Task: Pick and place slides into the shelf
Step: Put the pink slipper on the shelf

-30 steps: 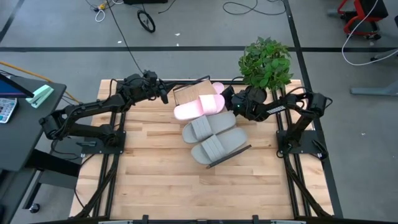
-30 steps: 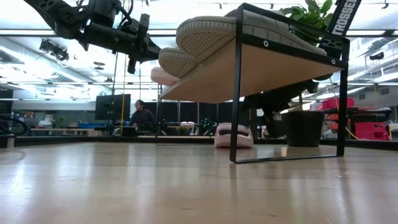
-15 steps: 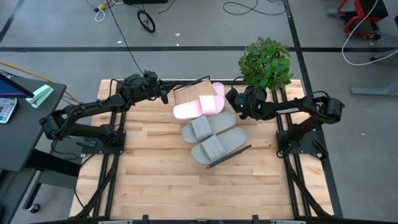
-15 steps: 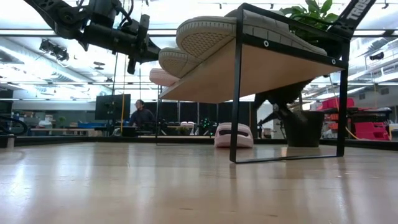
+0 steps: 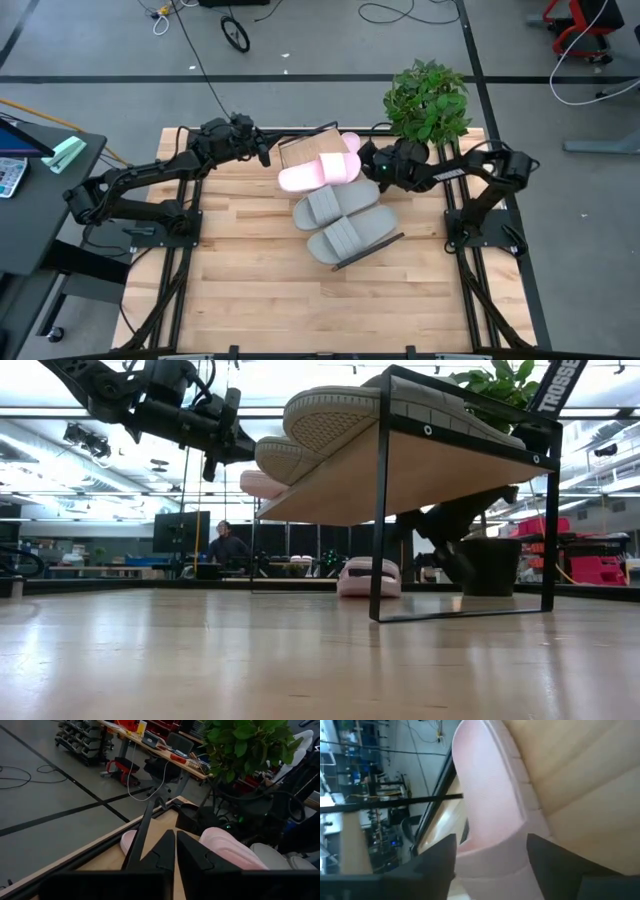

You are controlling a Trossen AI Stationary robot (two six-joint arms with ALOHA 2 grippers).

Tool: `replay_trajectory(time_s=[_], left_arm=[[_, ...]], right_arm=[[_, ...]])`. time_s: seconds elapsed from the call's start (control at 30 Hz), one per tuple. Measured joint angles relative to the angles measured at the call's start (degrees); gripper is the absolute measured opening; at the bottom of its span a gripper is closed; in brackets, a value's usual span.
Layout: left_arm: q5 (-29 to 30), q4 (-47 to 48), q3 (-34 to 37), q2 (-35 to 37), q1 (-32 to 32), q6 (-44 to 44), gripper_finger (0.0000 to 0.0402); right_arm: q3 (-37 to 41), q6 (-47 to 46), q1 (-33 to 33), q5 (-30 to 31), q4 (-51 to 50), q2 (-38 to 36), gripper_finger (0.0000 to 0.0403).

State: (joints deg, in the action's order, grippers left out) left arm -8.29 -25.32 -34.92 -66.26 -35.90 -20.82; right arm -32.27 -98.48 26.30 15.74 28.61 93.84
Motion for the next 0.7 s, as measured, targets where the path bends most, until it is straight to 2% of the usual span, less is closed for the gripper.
replay_trajectory(time_s=[0.23, 0.43, 0.5, 0.57, 0.63, 0.7], left_arm=[[0.01, 0.08, 0.0, 0.0, 0.01, 0.29, 0.0018], [0.02, 1.29, 0.0, 0.0, 0.02, 0.42, 0.0013], [0.03, 1.56, 0.0, 0.0, 0.0, 0.47, 0.0016], [0.03, 1.79, 0.0, 0.0, 0.0, 0.45, 0.0019], [0.03, 1.72, 0.0, -0.04, 0.02, 0.5, 0.002], [0.04, 1.79, 0.0, -0.09, 0.0, 0.46, 0.0018]], right_arm=[[-0.04, 1.2, 1.86, -4.33, -3.44, 2.45, 0.0298], [-0.2, 0.16, 1.15, -5.8, 0.01, 7.86, 0.0291], [-0.39, 0.54, 0.39, -4.38, 0.23, 8.31, 0.0275], [-0.96, 1.85, 0.17, -3.88, -0.88, 8.44, 0.0243], [-1.97, 2.62, 0.27, -4.31, -3.07, 8.64, 0.0191], [-2.54, 3.17, 0.23, -3.95, -4.3, 8.81, 0.0121]])
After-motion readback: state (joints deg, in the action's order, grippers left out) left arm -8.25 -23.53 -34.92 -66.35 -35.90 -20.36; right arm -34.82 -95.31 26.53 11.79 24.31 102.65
